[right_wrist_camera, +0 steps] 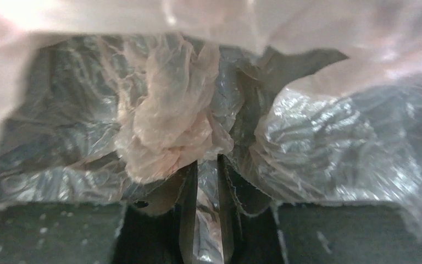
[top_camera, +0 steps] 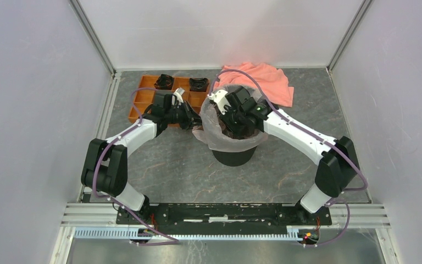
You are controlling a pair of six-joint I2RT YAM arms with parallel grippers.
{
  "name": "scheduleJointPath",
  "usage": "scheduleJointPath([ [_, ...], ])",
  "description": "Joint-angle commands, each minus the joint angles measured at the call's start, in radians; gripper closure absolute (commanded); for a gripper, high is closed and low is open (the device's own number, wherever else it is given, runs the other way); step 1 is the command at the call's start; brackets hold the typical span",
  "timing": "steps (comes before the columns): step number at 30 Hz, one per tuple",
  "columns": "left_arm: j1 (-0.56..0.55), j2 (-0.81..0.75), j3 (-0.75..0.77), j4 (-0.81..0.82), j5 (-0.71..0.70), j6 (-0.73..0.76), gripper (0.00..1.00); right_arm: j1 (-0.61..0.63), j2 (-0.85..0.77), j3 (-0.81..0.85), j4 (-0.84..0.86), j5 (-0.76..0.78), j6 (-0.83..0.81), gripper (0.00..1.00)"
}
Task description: Put the trash bags into the trash bin
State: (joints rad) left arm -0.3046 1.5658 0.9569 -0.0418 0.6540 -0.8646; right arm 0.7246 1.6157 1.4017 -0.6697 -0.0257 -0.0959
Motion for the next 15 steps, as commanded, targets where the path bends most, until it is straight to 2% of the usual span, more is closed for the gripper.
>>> scheduleJointPath([
  [1, -0.002, -0.029, 0.042, -0.001, -0.005, 0.061, 0.89, 0.002, 0.047, -0.027, 0.046, 0.016, 0.009, 0.75],
  [10, -0.002, -0.04, 0.048, -0.015, -0.014, 0.07, 0.85, 0.002, 0.015, -0.178, 0.203, 0.039, 0.069, 0.74],
  [15, -0.002, -0.044, 0.048, -0.014, -0.014, 0.072, 0.83, 0.002, 0.02, -0.253, 0.306, 0.028, 0.094, 0.68],
])
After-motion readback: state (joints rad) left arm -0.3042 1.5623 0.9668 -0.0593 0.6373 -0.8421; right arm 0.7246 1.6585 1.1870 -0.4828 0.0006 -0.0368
